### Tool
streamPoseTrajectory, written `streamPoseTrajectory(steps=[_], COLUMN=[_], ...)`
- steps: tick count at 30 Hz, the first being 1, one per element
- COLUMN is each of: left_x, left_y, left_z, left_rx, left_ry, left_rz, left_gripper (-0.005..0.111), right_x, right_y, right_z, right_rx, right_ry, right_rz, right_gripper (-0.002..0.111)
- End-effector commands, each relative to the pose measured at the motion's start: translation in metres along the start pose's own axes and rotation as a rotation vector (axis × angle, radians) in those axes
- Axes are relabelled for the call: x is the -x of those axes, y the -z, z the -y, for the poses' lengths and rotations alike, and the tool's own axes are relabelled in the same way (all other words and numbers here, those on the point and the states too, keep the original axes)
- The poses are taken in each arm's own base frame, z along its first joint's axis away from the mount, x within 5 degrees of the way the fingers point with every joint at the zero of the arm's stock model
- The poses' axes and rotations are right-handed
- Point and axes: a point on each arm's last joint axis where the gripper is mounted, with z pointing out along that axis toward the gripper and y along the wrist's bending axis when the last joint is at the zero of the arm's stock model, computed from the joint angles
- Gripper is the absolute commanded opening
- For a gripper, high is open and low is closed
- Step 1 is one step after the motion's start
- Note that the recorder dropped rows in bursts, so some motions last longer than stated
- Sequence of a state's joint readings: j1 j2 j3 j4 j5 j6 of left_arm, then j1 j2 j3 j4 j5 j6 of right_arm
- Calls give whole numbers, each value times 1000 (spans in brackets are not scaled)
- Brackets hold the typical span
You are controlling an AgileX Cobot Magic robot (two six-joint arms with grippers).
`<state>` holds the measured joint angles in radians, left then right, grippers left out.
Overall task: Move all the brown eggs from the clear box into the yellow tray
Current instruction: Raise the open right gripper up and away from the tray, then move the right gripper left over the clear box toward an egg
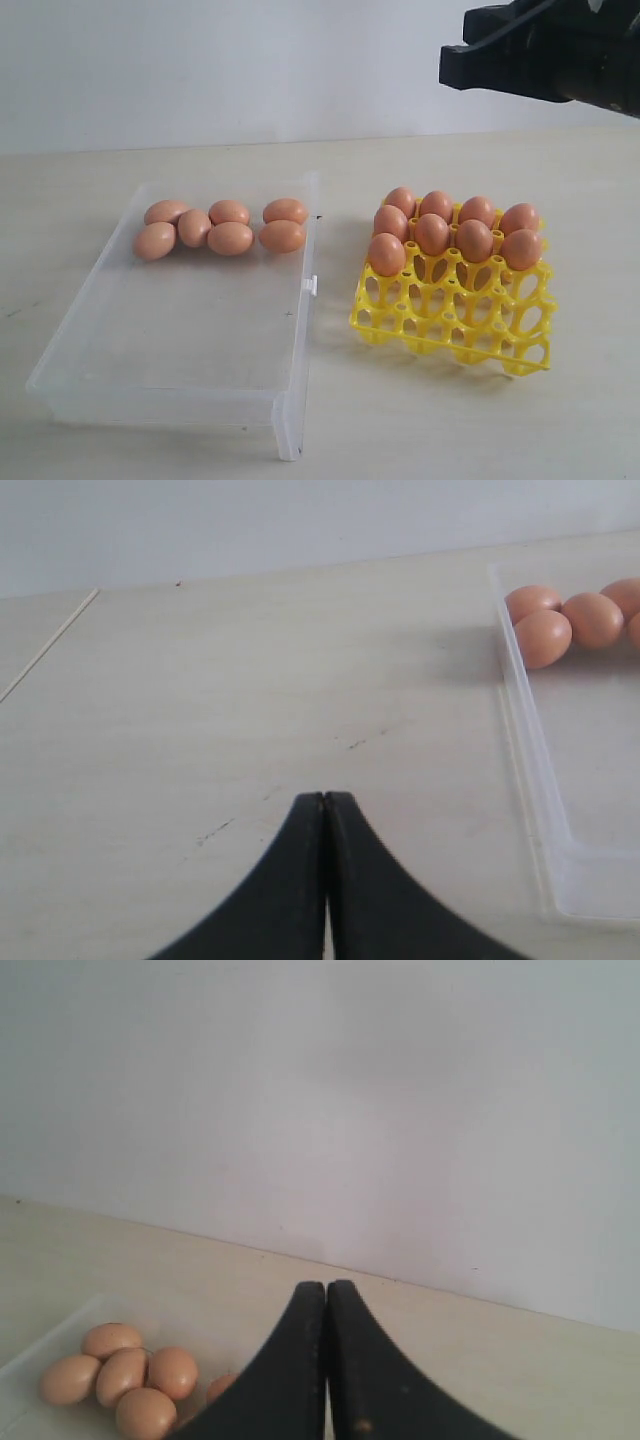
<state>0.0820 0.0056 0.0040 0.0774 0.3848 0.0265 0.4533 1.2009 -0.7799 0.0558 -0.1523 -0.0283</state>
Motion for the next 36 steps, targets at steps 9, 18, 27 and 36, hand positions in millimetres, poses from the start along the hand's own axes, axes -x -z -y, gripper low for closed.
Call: streamPoseTrajectory(steps=[9,18,27,36], left_x=[2,2,2,2], left_y=[1,1,1,1], left_z=[0,0,0,0], left_rx=[-7,-7,-7,-7], left_ry=[9,9,9,9], left_rz=[16,16,16,16], left_gripper=[0,0,0,0], right_x=[11,12,34,41], right_y=[2,2,3,2], right_z=[-1,0,-1,-2], right_rx=[3,2,0,5], right_ry=[44,41,63,73], right_rz=[29,45,114,60], right_gripper=[0,0,0,0])
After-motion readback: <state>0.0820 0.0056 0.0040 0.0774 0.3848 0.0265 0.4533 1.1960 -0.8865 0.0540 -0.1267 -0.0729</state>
